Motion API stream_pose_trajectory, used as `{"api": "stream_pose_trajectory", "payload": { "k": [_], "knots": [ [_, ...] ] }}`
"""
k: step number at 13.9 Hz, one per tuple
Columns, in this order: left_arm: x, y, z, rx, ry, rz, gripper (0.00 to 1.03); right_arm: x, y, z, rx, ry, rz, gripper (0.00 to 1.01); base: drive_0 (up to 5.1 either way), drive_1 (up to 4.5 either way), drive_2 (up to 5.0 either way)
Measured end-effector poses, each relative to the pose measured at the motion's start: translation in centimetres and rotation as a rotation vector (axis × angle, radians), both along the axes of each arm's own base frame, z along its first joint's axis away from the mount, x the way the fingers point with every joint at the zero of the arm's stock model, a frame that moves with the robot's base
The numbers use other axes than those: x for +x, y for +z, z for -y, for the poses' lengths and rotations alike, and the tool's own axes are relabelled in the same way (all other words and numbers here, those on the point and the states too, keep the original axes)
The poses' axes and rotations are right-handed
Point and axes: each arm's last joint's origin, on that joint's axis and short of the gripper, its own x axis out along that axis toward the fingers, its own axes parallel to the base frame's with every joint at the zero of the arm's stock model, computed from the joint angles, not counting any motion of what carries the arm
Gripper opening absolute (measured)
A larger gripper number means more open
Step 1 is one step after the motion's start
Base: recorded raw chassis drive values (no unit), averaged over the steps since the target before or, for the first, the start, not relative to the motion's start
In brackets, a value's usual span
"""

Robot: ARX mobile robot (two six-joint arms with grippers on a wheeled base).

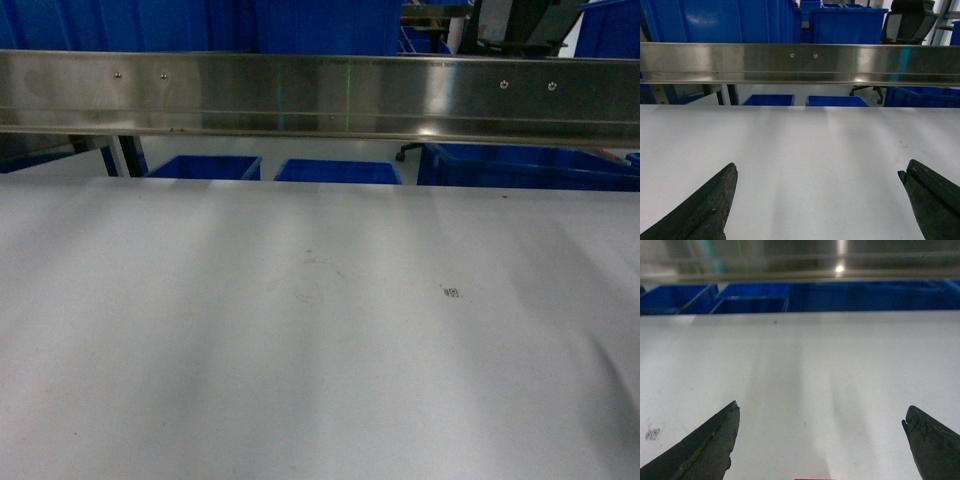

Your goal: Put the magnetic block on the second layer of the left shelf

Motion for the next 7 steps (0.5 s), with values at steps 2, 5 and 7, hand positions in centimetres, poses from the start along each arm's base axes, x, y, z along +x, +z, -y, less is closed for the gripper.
{"api": "stream_pose_trajectory", "payload": {
  "k": [2, 5, 7],
  "knots": [
    [0.0, 0.0, 0.0, 0.000, 0.000, 0.000, 0.98, 1.1, -2.0, 0.3, -0.009, 0.025, -0.054, 0.98, 0.0, 0.00, 0.0],
    [0.0, 0.0, 0.0, 0.000, 0.000, 0.000, 0.98, 0.5, -5.3, 0.3, 0.006, 0.022, -0.138, 0.98, 0.0, 0.00, 0.0],
    [0.0, 0.0, 0.0, 0.000, 0.000, 0.000, 0.98, 0.2, -7.8, 0.3, 0.001, -0.004, -0.175, 0.98, 0.0, 0.00, 0.0]
  ]
}}
